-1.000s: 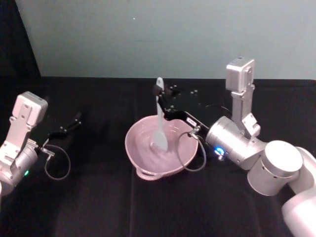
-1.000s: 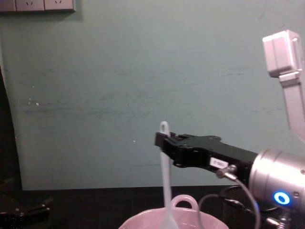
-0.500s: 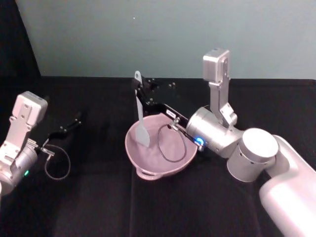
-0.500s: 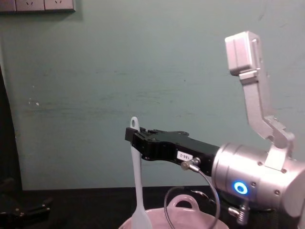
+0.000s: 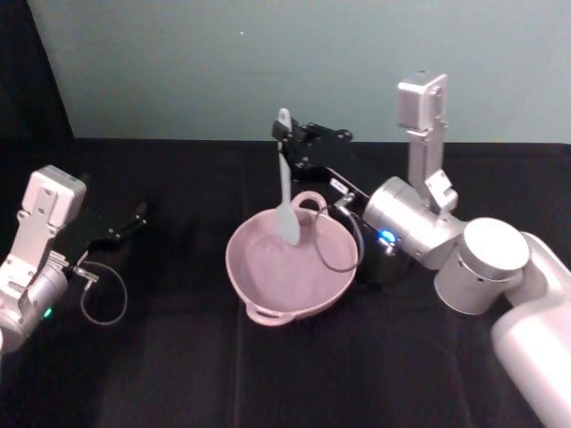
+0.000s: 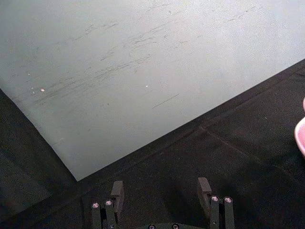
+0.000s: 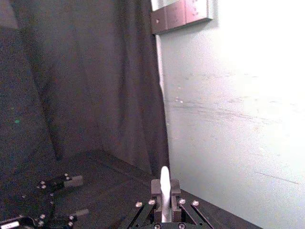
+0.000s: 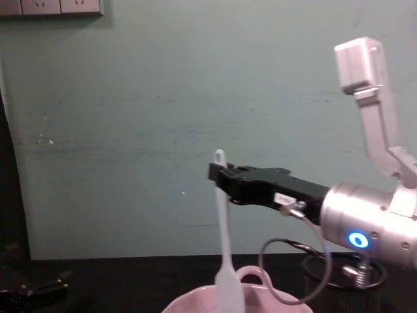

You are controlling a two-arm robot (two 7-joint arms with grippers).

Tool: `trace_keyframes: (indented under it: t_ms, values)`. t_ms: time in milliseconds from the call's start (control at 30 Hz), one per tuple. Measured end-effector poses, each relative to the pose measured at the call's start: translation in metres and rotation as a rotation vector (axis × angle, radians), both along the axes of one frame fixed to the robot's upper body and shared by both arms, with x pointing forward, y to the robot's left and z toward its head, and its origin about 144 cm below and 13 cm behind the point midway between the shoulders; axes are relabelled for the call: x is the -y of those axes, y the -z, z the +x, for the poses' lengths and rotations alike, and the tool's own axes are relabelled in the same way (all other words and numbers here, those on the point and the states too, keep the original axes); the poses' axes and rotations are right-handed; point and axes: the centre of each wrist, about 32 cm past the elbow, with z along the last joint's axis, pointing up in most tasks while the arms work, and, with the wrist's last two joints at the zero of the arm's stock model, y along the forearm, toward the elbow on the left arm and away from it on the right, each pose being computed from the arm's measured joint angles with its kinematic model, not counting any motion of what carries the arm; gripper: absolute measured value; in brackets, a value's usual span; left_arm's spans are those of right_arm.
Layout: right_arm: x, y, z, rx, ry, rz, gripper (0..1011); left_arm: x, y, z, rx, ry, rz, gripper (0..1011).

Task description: Use the one hand to pick up the spoon and stir the clear water in the bowl.

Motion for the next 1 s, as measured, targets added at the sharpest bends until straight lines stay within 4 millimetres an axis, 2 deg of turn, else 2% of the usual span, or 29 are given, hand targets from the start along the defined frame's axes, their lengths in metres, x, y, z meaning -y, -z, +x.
trace_keyframes:
  t_ms: [233, 500, 800, 1000]
  values:
    - [0.022, 0.001, -0.016, -0.011, 0.049, -0.009, 111, 0.000, 0.000, 0.000, 0.000, 0.000, 0.000, 1011]
    - [0.029, 0.004, -0.037, -0.023, 0.058, -0.012, 111, 0.000, 0.000, 0.000, 0.000, 0.000, 0.000, 1011]
    - [0.008, 0.004, -0.047, -0.025, -0.022, -0.007, 111, 0.000, 0.000, 0.000, 0.000, 0.000, 0.000, 1011]
    - [-0.012, 0.006, -0.041, -0.032, -0.079, 0.002, 111, 0.000, 0.000, 0.000, 0.000, 0.000, 0.000, 1011]
